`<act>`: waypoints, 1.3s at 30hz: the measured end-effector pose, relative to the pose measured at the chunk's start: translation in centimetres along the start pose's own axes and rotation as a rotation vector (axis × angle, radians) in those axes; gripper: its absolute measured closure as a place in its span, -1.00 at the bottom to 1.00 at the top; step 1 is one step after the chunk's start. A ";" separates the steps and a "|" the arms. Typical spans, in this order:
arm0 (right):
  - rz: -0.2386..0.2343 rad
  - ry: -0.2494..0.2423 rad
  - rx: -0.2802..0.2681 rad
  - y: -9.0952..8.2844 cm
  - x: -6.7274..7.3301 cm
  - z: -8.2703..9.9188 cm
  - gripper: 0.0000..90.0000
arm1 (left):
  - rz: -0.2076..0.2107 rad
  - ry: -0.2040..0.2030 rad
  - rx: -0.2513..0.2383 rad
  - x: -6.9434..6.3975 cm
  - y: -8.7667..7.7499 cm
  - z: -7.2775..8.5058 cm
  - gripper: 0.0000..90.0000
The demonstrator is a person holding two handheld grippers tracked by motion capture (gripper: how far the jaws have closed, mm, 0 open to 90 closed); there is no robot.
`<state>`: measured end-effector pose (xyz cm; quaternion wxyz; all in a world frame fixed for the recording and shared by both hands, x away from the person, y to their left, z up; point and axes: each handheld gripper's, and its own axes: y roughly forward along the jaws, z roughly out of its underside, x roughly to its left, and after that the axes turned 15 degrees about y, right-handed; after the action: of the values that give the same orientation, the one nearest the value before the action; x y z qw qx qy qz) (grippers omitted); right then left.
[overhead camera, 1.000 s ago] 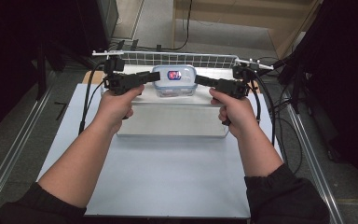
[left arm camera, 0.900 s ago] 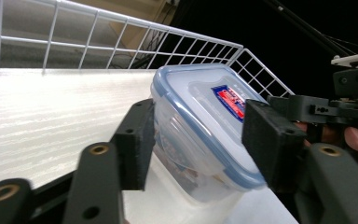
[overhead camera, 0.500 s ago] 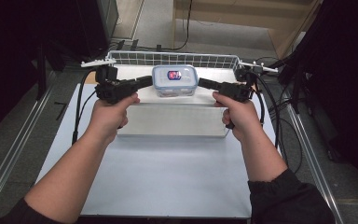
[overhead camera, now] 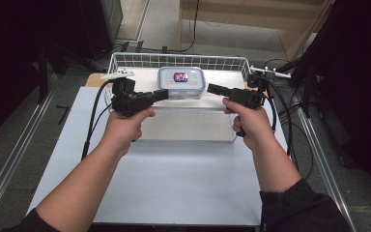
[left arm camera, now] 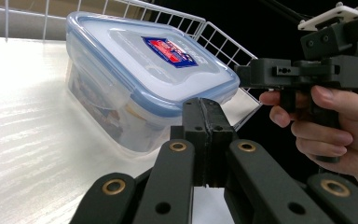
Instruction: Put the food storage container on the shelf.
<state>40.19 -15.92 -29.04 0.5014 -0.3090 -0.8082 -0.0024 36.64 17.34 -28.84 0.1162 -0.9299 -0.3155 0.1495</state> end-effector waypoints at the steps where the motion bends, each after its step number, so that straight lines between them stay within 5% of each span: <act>1: 0.000 0.000 0.000 0.0 0.0 0.0 0.44 | 0.000 0.000 0.000 0.0 0.0 0.0 1.00; 7: 0.000 -0.016 0.006 -0.5 0.0 0.7 0.43 | 0.009 0.017 0.003 -0.4 -0.6 0.5 0.91; 13: 0.017 -0.054 0.014 -1.8 -0.6 3.6 0.32 | -0.013 0.081 0.002 -1.7 -2.5 2.9 0.44; 16: 0.055 -0.115 -0.003 -3.0 -1.6 6.9 0.08 | -0.081 0.157 0.031 -2.9 -4.2 6.4 0.27; 19: 0.125 -0.186 -0.045 -3.8 -2.6 9.6 -0.12 | -0.121 0.190 0.056 -3.5 -5.2 9.7 0.02; 20: 0.125 -0.186 -0.045 -3.8 -2.6 9.6 -0.12 | -0.121 0.190 0.056 -3.5 -5.2 9.7 -0.04; 21: 0.169 -0.238 -0.068 -4.4 -4.0 12.0 -0.22 | -0.135 0.204 0.079 -3.7 -5.6 10.9 -0.11; 26: 0.245 -0.319 -0.099 -5.4 -6.5 16.1 -0.31 | -0.186 0.192 0.130 -3.4 -7.3 15.8 -0.26; 29: 0.295 -0.385 -0.142 -6.2 -7.7 18.1 -0.37 | -0.218 0.186 0.160 -3.1 -7.9 17.6 -0.35; 34: 0.337 -0.420 -0.188 -7.1 -9.8 20.9 -0.48 | -0.256 0.172 0.198 -2.8 -8.6 21.0 -0.53; 39: 0.372 -0.418 -0.197 -6.7 -10.7 21.1 -0.59 | -0.277 0.199 0.251 -2.8 -8.0 21.7 -0.69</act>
<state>23.07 -20.04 -46.18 0.2834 -0.4927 -0.8193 0.0748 22.51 24.41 -45.90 0.2810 -0.8660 -0.4064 0.0774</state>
